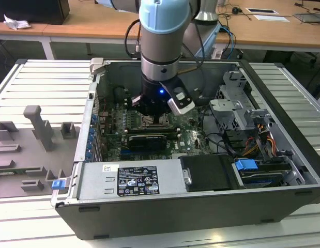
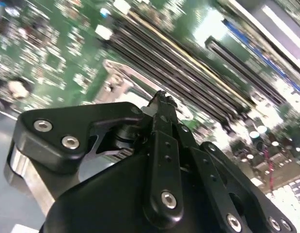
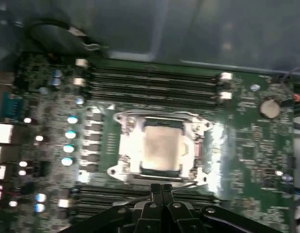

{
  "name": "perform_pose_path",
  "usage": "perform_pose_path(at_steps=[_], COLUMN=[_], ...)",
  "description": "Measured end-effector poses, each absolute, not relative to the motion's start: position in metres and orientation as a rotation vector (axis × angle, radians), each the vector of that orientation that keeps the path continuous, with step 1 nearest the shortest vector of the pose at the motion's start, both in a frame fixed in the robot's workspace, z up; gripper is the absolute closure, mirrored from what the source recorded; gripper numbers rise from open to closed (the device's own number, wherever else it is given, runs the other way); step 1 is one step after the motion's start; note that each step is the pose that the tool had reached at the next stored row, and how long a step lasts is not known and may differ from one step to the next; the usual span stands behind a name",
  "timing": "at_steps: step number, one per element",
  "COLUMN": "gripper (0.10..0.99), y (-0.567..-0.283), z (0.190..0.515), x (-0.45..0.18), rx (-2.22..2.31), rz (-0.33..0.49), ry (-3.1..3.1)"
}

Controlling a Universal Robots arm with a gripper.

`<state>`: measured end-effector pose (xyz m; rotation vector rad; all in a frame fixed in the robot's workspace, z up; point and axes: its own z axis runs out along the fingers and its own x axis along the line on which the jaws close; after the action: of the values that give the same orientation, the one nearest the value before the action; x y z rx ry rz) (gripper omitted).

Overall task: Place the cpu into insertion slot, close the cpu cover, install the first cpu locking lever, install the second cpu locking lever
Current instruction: 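Install the second cpu locking lever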

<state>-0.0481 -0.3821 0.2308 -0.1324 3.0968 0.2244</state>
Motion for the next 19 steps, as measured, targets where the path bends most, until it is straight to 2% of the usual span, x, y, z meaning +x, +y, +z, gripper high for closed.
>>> perform_pose_path(at_steps=[7,10,14,19], gripper=[0.98,0.98,0.98,0.98], y=[-0.384,-0.39,-0.398,-0.406], z=[0.215,0.214,0.213,0.213], x=[-0.06,-0.065,-0.067,-0.072], rx=[-0.146,-0.146,-0.144,-0.143], rz=[0.253,0.292,0.395,0.428], ry=[3.094,3.089,3.074,3.069])
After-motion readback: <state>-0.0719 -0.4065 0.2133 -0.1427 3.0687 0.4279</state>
